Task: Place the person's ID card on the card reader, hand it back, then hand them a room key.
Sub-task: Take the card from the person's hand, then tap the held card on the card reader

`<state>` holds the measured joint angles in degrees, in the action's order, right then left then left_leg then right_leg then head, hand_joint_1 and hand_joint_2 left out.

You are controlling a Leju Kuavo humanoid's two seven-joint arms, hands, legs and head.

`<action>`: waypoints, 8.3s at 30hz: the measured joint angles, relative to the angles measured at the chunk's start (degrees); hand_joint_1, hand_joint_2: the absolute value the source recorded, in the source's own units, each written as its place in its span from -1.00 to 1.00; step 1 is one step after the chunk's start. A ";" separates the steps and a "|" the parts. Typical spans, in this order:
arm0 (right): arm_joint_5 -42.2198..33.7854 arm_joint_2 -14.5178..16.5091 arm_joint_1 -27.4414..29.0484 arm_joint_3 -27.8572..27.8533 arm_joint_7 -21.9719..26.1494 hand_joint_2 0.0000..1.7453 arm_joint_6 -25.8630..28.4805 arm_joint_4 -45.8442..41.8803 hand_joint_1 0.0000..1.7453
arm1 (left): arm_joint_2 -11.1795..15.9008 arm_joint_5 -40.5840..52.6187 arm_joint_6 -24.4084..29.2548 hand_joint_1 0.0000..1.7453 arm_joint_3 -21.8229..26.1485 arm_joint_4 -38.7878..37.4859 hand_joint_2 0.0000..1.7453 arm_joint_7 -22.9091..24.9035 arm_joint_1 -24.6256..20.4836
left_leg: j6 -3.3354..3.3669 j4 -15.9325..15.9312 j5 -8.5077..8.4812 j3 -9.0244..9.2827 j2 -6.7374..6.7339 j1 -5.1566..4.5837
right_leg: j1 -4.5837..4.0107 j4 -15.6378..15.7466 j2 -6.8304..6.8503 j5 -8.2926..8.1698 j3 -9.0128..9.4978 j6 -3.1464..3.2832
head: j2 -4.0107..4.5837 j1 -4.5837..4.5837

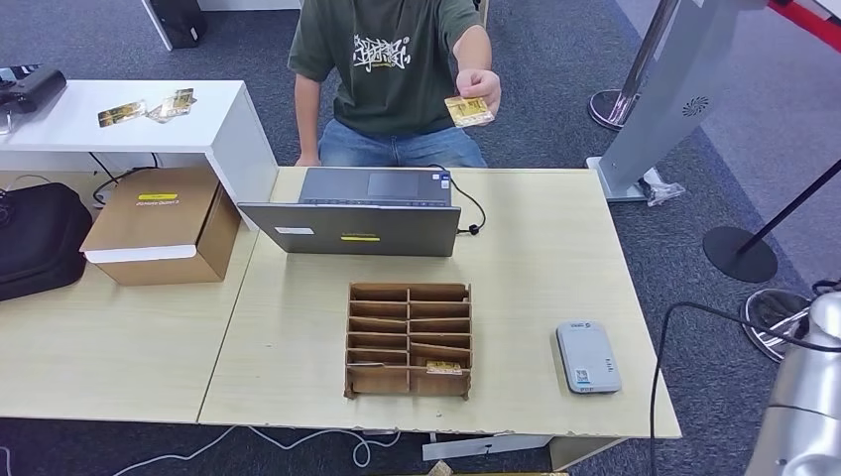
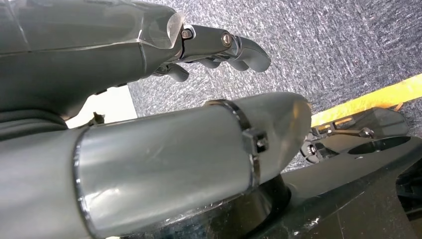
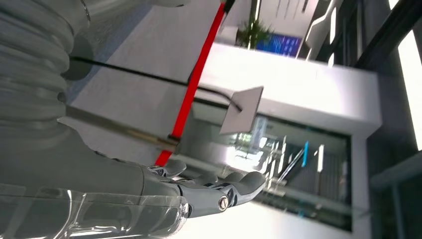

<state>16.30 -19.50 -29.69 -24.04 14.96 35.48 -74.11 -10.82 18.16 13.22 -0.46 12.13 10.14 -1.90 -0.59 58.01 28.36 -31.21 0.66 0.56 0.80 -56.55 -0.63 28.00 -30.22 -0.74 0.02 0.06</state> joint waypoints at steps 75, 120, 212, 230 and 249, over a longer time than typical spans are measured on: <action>41.15 3.17 -32.40 48.61 -9.42 1.00 -15.83 33.69 1.00 | 1.18 2.43 -3.43 -1.00 0.85 0.00 -1.00 -0.39 -0.34 | -0.03 0.49 -0.33 -0.52 0.20 0.02 | -0.02 -0.47 0.27 -0.25 -0.90 0.09 | 0.01 -0.01; 0.20 7.02 -31.88 33.06 -13.59 1.00 -39.64 33.61 1.00 | 1.16 2.27 -2.16 -1.00 2.51 0.00 -1.00 -1.00 -0.16 | 0.00 0.52 -0.36 -0.60 0.23 0.02 | -0.02 -0.48 0.29 -0.26 -0.94 0.08 | -0.01 -0.02; -19.11 -7.60 22.23 18.79 -21.29 1.00 -37.33 -5.12 1.00 | 0.45 1.99 -1.19 -1.00 9.15 0.00 -1.00 -1.22 0.83 | 0.05 0.61 -0.37 -0.82 0.32 0.04 | -0.04 -0.48 0.43 -0.29 -1.10 0.08 | 0.01 -0.01; -16.17 -3.12 28.98 15.42 -22.51 1.00 -37.90 -9.05 1.00 | 0.24 2.09 -1.14 -1.00 9.56 0.00 -1.00 -1.22 0.84 | 0.04 0.61 -0.37 -0.82 0.31 0.04 | -0.04 -0.48 0.42 -0.29 -1.11 0.09 | -0.01 -0.01; -12.16 -0.89 34.43 14.52 -27.01 1.00 -41.66 -13.30 1.00 | 0.29 3.55 -1.13 -1.00 9.57 0.00 -1.00 -1.03 0.86 | 0.04 0.61 -0.37 -0.81 0.28 0.04 | -0.04 -0.48 0.40 -0.30 -1.11 0.08 | 0.00 -0.01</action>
<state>4.14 -20.38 4.74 -9.52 -12.04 -6.17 -87.41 -10.53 21.71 12.09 9.11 12.13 9.11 -1.04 -0.55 58.62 27.99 -32.02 0.94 0.60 0.77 -57.04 -0.23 27.70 -31.34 -0.66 0.02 0.05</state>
